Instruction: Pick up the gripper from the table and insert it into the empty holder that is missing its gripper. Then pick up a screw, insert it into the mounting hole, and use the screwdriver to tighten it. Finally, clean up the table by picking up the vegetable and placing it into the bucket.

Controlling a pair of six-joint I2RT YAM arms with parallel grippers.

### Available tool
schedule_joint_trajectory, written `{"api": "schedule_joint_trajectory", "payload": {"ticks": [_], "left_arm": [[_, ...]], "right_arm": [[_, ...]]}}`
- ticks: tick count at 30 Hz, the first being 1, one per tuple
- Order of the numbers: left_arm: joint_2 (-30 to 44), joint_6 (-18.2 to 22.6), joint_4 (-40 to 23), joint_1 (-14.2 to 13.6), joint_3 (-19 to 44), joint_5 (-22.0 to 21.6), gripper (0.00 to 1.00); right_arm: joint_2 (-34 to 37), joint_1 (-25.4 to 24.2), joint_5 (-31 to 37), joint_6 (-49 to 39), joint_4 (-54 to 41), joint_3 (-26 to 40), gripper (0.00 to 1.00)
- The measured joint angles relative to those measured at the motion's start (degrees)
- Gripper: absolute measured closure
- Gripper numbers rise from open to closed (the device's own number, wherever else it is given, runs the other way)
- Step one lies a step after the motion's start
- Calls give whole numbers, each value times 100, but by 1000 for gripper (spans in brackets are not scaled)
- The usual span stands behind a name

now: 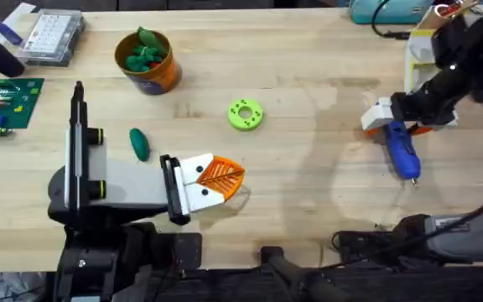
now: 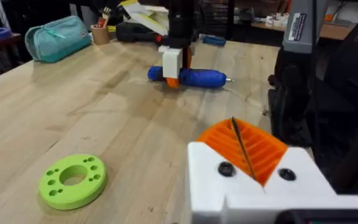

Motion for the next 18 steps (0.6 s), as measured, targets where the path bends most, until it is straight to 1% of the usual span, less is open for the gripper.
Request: {"api": "schedule_joint_trajectory", "payload": {"ticks": [2, 5, 15, 16, 18], "left_arm": [[0, 0, 0, 0, 0, -1, 987], [0, 0, 0, 0, 0, 1, 987], [0, 0, 0, 0, 0, 0, 987], [0, 0, 0, 0, 0, 1, 987], [0, 0, 0, 0, 0, 1, 987]], "right_arm": [[-165, -23, -13, 0, 129, -79, 13], [-221, -74, 4, 0, 277, -154, 12], [-60, -307, 164, 0, 644, -207, 12], [150, -363, 159, -1, 747, -214, 12], [197, -366, 120, -17, 764, -210, 12]]}}
